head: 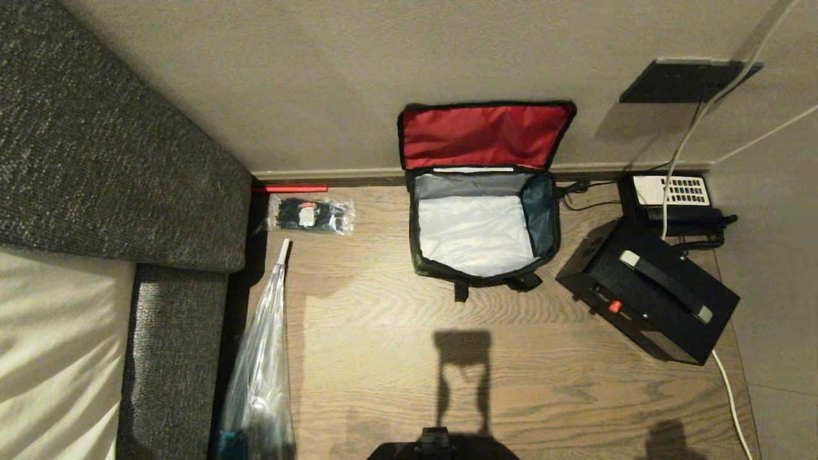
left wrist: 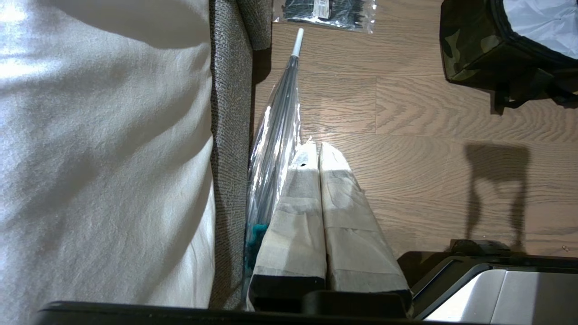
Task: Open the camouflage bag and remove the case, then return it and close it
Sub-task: Grip the handle again
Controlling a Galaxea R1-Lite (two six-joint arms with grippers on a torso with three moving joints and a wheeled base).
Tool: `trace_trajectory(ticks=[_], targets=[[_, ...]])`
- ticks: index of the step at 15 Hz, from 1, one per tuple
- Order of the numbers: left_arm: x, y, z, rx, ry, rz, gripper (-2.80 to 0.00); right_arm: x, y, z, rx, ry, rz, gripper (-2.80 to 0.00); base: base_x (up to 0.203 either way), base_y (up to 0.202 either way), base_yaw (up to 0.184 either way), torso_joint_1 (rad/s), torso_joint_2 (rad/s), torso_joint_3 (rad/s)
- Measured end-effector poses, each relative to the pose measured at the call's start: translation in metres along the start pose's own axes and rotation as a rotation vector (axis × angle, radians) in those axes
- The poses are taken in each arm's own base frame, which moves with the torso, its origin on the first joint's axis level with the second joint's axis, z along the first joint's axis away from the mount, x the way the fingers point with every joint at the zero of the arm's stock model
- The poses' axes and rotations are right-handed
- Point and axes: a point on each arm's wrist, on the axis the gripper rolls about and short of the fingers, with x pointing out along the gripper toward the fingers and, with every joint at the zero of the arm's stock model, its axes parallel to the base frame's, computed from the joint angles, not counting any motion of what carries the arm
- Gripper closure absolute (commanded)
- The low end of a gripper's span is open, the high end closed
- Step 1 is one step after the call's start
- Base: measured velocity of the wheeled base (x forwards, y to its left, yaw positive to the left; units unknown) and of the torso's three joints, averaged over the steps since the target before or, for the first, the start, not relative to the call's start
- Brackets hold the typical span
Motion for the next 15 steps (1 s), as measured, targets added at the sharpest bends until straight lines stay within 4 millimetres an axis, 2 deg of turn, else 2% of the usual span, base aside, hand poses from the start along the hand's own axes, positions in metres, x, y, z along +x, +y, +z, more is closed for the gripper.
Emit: trace_trajectory(ticks=[2, 3, 5, 7, 9, 10, 12, 13, 15], targets=[[0.0, 0.0, 0.0, 0.0, 0.0, 0.0, 0.0, 0.015, 0.002, 0.046, 0.1, 0.101, -0.035, 0.0, 0.0, 0.0, 0.0, 0.0, 0.0, 0.0], [0.0, 0.0, 0.0, -0.001, 0.0, 0.0, 0.0, 0.035, 0.004, 0.079, 0.148, 0.129, -0.069, 0.0, 0.0, 0.0, 0.0, 0.0, 0.0, 0.0], [0.0, 0.0, 0.0, -0.001, 0.0, 0.0, 0.0, 0.098, 0.004, 0.144, 0.228, 0.152, -0.162, 0.0, 0.0, 0.0, 0.0, 0.0, 0.0, 0.0], [0.0, 0.0, 0.0, -0.001, 0.0, -0.001, 0.0, 0.177, 0.002, 0.191, 0.276, 0.121, -0.241, 0.0, 0.0, 0.0, 0.0, 0.0, 0.0, 0.0], [0.0, 0.0, 0.0, -0.001, 0.0, 0.0, 0.0, 0.255, -0.004, 0.211, 0.286, 0.087, -0.304, 0.0, 0.0, 0.0, 0.0, 0.0, 0.0, 0.0], [0.0, 0.0, 0.0, -0.001, 0.0, -0.001, 0.0, 0.291, -0.011, 0.21, 0.292, 0.076, -0.329, 0.0, 0.0, 0.0, 0.0, 0.0, 0.0, 0.0], [0.0, 0.0, 0.0, -0.001, 0.0, -0.001, 0.0, 0.346, -0.027, 0.187, 0.302, 0.098, -0.341, 0.0, 0.0, 0.0, 0.0, 0.0, 0.0, 0.0], [0.0, 0.0, 0.0, -0.001, 0.0, -0.001, 0.0, 0.363, -0.034, 0.171, 0.301, 0.125, -0.329, -2.8, 0.0, 0.0, 0.0, 0.0, 0.0, 0.0], [0.0, 0.0, 0.0, -0.001, 0.0, 0.0, 0.0, 0.379, -0.04, 0.149, 0.251, 0.154, -0.269, -2.8, 0.0, 0.0, 0.0, 0.0, 0.0, 0.0]])
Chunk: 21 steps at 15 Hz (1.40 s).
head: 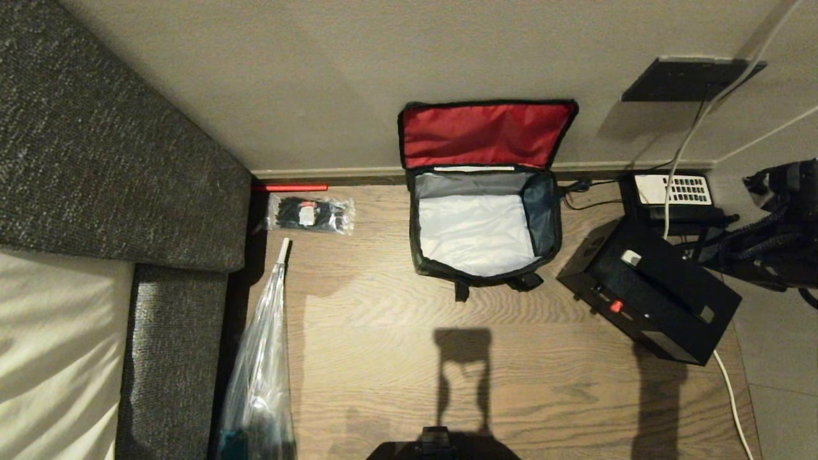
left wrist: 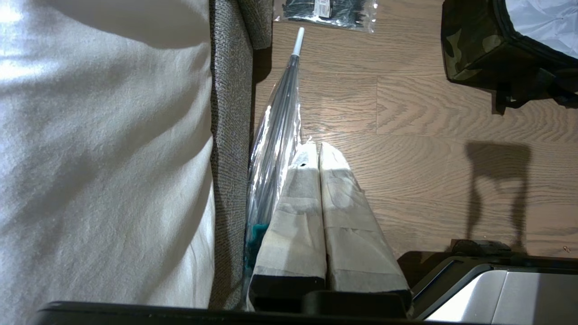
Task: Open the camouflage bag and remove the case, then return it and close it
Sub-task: Grip the handle again
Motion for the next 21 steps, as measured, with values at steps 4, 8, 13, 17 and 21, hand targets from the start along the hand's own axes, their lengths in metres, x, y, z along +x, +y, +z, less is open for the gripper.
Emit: trace_trajectory(ticks=[4, 8, 13, 17, 21], targets=[[0.0, 0.0, 0.0, 0.0, 0.0, 0.0, 0.0, 0.014, -0.005, -0.02, -0.38, -0.029, 0.082, -2.8, 0.0, 0.0, 0.0, 0.0, 0.0, 0.0], [0.0, 0.0, 0.0, 0.0, 0.0, 0.0, 0.0, 0.012, -0.025, -0.07, -0.667, 0.109, 0.056, -2.8, 0.0, 0.0, 0.0, 0.0, 0.0, 0.0], [0.0, 0.0, 0.0, 0.0, 0.0, 0.0, 0.0, 0.022, -0.054, -0.073, -1.177, -0.004, -0.33, -2.8, 0.0, 0.0, 0.0, 0.0, 0.0, 0.0], [0.0, 0.0, 0.0, 0.0, 0.0, 0.0, 0.0, 0.04, -0.053, -0.069, -1.345, 0.013, -0.506, -2.8, 0.0, 0.0, 0.0, 0.0, 0.0, 0.0], [0.0, 0.0, 0.0, 0.0, 0.0, 0.0, 0.0, 0.066, -0.022, -0.066, -1.355, 0.019, -0.673, -2.8, 0.0, 0.0, 0.0, 0.0, 0.0, 0.0]])
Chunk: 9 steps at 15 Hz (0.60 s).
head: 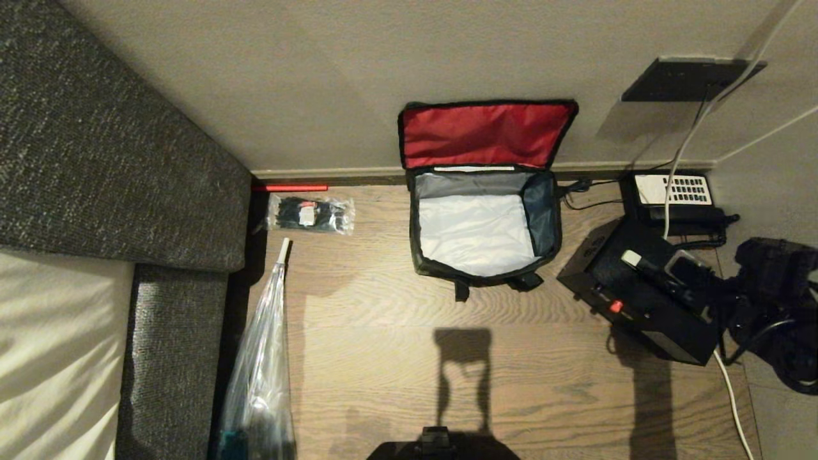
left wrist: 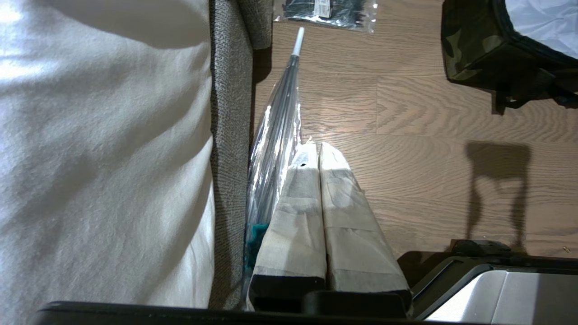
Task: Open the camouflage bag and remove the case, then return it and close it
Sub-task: Grip the handle again
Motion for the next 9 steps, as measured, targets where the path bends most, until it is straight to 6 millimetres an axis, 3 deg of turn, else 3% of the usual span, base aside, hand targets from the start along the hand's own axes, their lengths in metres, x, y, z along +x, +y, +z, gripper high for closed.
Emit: trace_trajectory(ticks=[2, 9], targets=[[0.0, 0.0, 0.0, 0.0, 0.0, 0.0, 0.0, 0.0, 0.006, 0.019, 0.041, 0.011, -0.044, -2.8, 0.0, 0.0, 0.0, 0.0, 0.0, 0.0], [0.0, 0.0, 0.0, 0.0, 0.0, 0.0, 0.0, 0.006, 0.038, 0.027, 0.023, 0.074, 0.01, -2.8, 0.0, 0.0, 0.0, 0.0, 0.0, 0.0]])
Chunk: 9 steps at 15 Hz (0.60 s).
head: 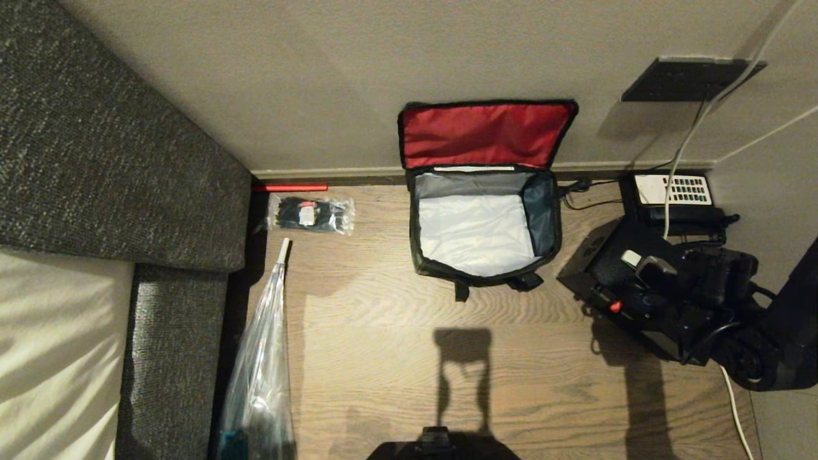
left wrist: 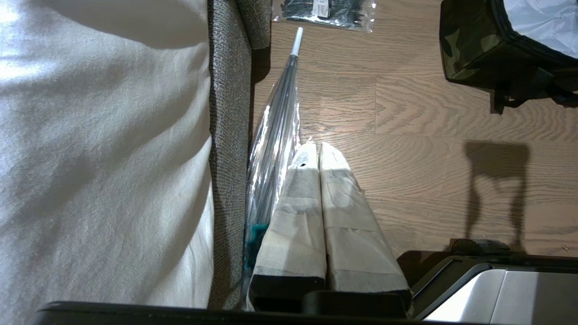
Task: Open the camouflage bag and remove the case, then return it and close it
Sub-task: Grip the handle again
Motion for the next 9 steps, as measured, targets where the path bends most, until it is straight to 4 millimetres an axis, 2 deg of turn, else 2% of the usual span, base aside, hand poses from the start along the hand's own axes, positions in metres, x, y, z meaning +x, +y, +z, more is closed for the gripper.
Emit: trace_trajectory(ticks=[3, 9], targets=[[0.0, 0.0, 0.0, 0.0, 0.0, 0.0, 0.0, 0.004, 0.015, 0.008, 0.08, 0.018, 0.066, -2.8, 0.0, 0.0, 0.0, 0.0, 0.0, 0.0], [0.0, 0.0, 0.0, 0.0, 0.0, 0.001, 0.0, 0.014, 0.021, 0.024, 0.173, -0.025, 0.052, -2.8, 0.0, 0.0, 0.0, 0.0, 0.0, 0.0]])
